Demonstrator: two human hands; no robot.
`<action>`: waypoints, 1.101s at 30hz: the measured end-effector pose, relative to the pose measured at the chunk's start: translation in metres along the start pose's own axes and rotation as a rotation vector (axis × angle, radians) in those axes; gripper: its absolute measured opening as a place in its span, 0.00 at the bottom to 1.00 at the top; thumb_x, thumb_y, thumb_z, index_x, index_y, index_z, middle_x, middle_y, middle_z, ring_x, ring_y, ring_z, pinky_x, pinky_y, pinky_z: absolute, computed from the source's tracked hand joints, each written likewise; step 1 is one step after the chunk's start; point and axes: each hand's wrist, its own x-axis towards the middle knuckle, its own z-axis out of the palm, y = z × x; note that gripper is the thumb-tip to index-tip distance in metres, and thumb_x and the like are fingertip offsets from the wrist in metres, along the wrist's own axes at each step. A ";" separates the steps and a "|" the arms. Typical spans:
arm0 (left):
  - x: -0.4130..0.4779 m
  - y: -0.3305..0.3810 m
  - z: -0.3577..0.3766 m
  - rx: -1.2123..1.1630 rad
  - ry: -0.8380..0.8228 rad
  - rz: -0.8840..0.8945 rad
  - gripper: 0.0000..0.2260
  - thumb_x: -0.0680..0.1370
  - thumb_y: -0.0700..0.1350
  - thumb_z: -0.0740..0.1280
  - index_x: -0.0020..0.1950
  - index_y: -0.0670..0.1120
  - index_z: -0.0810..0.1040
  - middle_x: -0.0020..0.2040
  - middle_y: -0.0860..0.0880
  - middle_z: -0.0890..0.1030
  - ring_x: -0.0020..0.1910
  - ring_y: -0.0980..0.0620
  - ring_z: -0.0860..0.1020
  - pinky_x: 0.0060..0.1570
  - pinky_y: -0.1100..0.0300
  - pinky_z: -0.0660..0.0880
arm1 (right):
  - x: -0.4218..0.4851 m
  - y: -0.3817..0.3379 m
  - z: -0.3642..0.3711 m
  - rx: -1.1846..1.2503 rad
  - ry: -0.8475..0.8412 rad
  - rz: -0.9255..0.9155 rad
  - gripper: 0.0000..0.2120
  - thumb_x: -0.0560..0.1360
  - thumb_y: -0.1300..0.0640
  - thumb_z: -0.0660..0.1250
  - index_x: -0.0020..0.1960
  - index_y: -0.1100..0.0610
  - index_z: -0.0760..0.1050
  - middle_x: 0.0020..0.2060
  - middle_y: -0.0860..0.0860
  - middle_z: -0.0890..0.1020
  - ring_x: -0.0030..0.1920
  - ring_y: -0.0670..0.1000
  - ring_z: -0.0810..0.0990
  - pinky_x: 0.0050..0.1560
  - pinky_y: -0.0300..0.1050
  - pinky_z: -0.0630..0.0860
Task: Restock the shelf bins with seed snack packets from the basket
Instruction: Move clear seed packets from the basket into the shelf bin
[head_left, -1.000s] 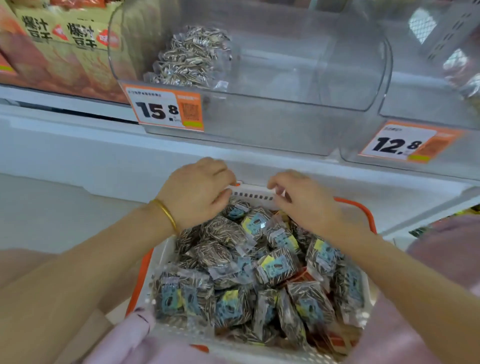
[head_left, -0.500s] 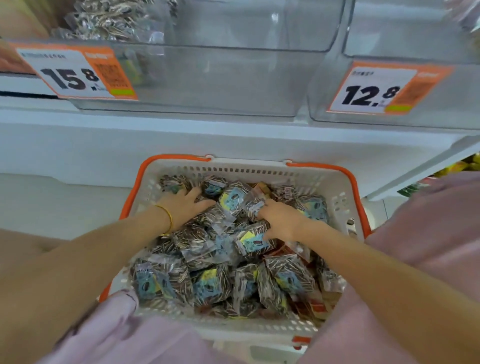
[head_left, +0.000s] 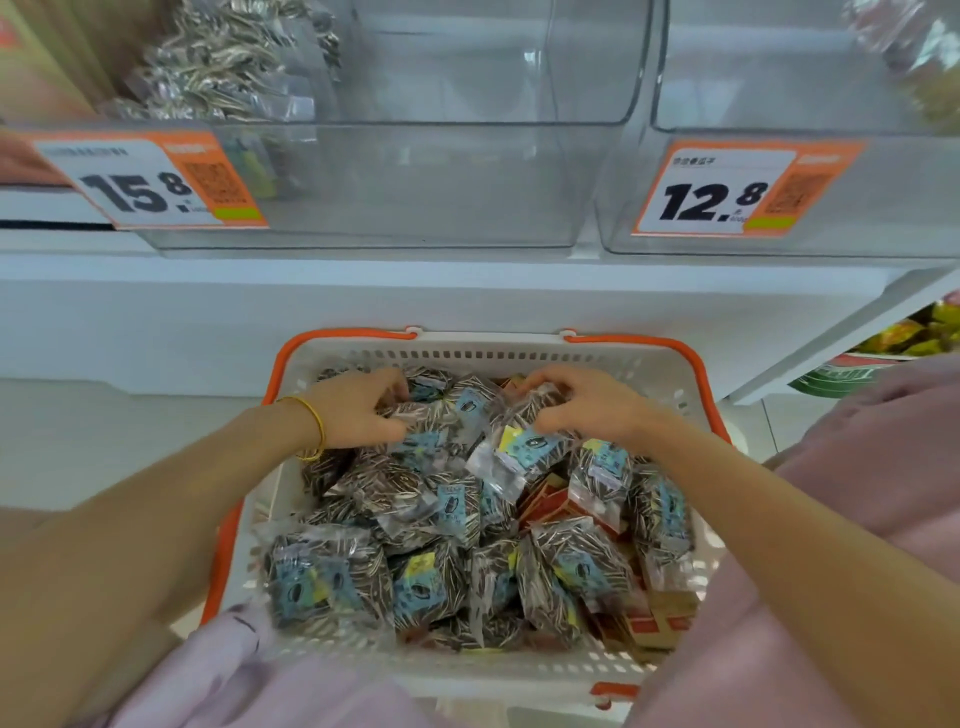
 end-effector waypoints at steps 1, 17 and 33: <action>-0.003 0.003 -0.003 -0.082 0.029 -0.019 0.25 0.66 0.58 0.59 0.61 0.52 0.69 0.49 0.52 0.75 0.46 0.53 0.75 0.48 0.56 0.73 | -0.001 0.001 -0.002 0.013 0.001 -0.002 0.22 0.69 0.63 0.71 0.60 0.51 0.71 0.46 0.56 0.76 0.43 0.47 0.75 0.41 0.39 0.72; -0.083 0.044 -0.053 -0.881 -0.005 0.020 0.12 0.78 0.50 0.63 0.58 0.46 0.74 0.48 0.39 0.83 0.41 0.43 0.83 0.40 0.55 0.81 | -0.038 -0.066 0.013 0.141 0.189 -0.428 0.14 0.66 0.54 0.77 0.48 0.46 0.78 0.50 0.47 0.82 0.53 0.47 0.79 0.59 0.48 0.75; -0.149 0.007 -0.143 -0.739 1.502 0.324 0.04 0.78 0.45 0.61 0.52 0.48 0.72 0.45 0.47 0.76 0.40 0.51 0.78 0.35 0.66 0.73 | -0.035 -0.273 -0.029 -0.041 0.355 -0.865 0.12 0.71 0.49 0.73 0.44 0.50 0.70 0.34 0.45 0.72 0.31 0.39 0.70 0.32 0.34 0.67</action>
